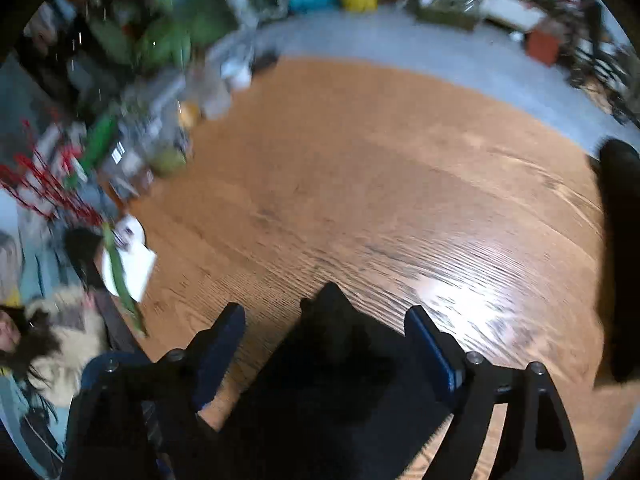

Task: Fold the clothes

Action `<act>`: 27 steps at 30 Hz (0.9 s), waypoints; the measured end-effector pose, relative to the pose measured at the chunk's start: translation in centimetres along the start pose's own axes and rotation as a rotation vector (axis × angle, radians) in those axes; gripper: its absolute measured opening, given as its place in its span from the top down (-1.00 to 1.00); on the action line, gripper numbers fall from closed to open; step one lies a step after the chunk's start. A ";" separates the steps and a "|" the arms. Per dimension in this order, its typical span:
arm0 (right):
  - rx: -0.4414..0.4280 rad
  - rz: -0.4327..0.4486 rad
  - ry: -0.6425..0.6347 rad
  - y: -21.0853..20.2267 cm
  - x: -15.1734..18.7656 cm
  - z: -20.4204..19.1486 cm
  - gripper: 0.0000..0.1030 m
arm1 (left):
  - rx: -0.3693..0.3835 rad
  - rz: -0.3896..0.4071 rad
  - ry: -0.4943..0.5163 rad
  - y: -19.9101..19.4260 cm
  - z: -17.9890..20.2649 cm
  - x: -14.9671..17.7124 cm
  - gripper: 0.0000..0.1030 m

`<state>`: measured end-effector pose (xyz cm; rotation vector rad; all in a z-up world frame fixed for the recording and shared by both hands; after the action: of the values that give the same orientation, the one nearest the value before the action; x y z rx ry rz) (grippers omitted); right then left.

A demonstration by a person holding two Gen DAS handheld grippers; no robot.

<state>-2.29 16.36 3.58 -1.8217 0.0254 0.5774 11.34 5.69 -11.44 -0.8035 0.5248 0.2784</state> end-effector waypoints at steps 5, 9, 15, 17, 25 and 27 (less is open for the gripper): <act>-0.051 0.123 0.163 -5.6 5.0 6.3 -0.69 | -0.104 -0.109 0.034 -1.1 0.8 -1.1 -0.56; 0.010 0.122 0.314 -5.9 9.5 8.5 -0.69 | -0.243 -0.134 0.126 -2.5 1.5 -2.4 -0.56; -0.120 0.048 0.310 -9.0 12.7 4.8 -0.69 | -0.301 -0.098 0.159 -3.4 2.5 -3.7 -0.56; -0.176 0.026 0.252 -10.7 13.1 3.2 -0.74 | -0.308 -0.096 0.166 -2.9 2.6 -3.8 -0.57; -0.357 0.038 0.161 -13.9 13.2 0.4 -1.00 | -0.307 -0.211 0.110 1.2 1.1 -2.2 -0.57; -0.374 0.041 0.186 -13.4 12.9 1.1 -1.00 | -0.313 -0.227 0.111 1.6 0.8 -1.9 -0.56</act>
<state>12.71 25.29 10.20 -2.2400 0.0858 0.4603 9.36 7.31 -10.91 -1.1783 0.4946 0.1063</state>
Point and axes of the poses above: each gripper's, at about its wrist camera, not at the fingertips, and y roughly the way its jaws point, z to its right, x to its underside, the point moved 9 cm from there along y, roughly the way its jaws point, and after that the axes turned 3 degrees about z, right-handed, at the moved point
